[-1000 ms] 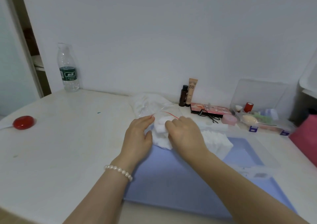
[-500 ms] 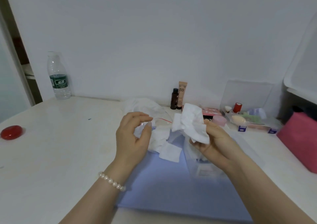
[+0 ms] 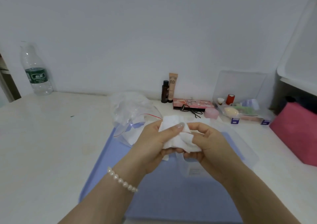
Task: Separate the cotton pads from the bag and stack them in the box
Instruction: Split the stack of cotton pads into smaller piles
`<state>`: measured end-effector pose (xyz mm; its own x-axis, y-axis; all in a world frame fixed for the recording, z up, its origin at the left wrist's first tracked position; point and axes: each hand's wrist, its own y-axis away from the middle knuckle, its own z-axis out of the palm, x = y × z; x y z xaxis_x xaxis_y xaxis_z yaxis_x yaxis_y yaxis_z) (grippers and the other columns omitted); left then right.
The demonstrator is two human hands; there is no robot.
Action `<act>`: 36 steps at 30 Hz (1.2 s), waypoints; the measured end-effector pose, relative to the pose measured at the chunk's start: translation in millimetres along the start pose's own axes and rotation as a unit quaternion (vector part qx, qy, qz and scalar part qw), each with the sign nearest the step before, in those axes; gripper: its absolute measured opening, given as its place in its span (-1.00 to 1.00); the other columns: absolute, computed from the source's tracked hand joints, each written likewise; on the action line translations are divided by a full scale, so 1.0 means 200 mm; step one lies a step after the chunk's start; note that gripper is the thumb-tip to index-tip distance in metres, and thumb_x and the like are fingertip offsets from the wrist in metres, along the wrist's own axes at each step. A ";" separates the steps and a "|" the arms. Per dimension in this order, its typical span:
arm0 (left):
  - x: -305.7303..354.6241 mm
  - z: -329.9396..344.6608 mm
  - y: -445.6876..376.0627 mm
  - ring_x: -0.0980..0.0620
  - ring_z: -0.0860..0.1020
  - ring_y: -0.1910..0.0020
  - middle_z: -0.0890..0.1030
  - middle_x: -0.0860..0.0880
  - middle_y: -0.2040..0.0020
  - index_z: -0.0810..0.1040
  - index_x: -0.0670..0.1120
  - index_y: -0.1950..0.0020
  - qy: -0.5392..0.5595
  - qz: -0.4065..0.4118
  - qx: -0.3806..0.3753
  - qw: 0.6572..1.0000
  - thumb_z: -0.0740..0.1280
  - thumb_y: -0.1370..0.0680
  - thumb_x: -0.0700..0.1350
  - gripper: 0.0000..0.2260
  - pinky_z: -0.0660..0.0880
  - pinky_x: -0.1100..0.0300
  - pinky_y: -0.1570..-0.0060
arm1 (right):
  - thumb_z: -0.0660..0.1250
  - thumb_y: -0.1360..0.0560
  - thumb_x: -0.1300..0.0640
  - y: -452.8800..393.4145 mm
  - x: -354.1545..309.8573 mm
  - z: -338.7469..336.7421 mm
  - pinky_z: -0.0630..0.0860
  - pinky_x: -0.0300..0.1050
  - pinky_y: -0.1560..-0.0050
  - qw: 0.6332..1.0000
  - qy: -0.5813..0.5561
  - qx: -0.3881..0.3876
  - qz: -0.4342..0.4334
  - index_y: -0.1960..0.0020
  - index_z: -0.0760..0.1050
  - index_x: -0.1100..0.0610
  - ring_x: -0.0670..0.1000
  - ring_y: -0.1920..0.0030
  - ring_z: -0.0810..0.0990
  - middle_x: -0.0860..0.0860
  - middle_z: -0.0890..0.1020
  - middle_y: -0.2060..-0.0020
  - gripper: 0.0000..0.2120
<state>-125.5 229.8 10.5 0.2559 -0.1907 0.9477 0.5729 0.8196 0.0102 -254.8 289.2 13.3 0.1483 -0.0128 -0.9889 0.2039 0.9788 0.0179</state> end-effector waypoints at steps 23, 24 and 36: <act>-0.08 -0.02 -0.01 -0.16 0.59 0.10 0.66 -0.19 0.01 0.51 -0.24 -0.15 0.081 0.004 0.108 0.991 0.29 -0.55 -0.12 -0.75 0.34 -0.10 -0.03 | 0.29 -0.45 -0.05 0.01 0.01 0.01 0.38 -0.27 0.52 0.962 0.089 0.201 -0.161 0.28 0.49 0.35 -0.02 0.52 0.39 0.06 0.49 0.55 -0.57; -0.09 -0.02 -0.02 -0.19 0.58 0.06 0.64 -0.22 -0.02 0.50 -0.24 -0.17 0.078 0.009 0.112 0.991 0.29 -0.55 -0.12 -0.74 0.34 -0.14 -0.05 | 0.33 -0.37 -0.10 0.01 0.01 0.01 0.38 -0.29 0.51 0.960 0.101 0.196 -0.171 0.28 0.51 0.32 -0.03 0.51 0.39 0.06 0.49 0.53 -0.57; -0.09 -0.03 -0.02 -0.12 0.60 -0.05 0.62 -0.17 -0.16 0.47 -0.17 -0.25 0.148 -0.038 0.069 0.986 0.17 -0.62 -0.14 -0.75 0.59 0.17 0.35 | 0.44 -0.38 0.25 0.00 0.01 -0.03 0.48 -0.34 0.36 0.927 0.149 0.235 -0.251 0.33 0.59 0.01 -0.10 0.41 0.52 0.02 0.63 0.44 -0.82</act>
<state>-127.6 226.3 -8.6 0.4436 -0.3863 0.8087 0.4929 0.8588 0.1398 -259.6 289.7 10.5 -0.3390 -0.3165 -0.8860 0.5841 0.6675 -0.4619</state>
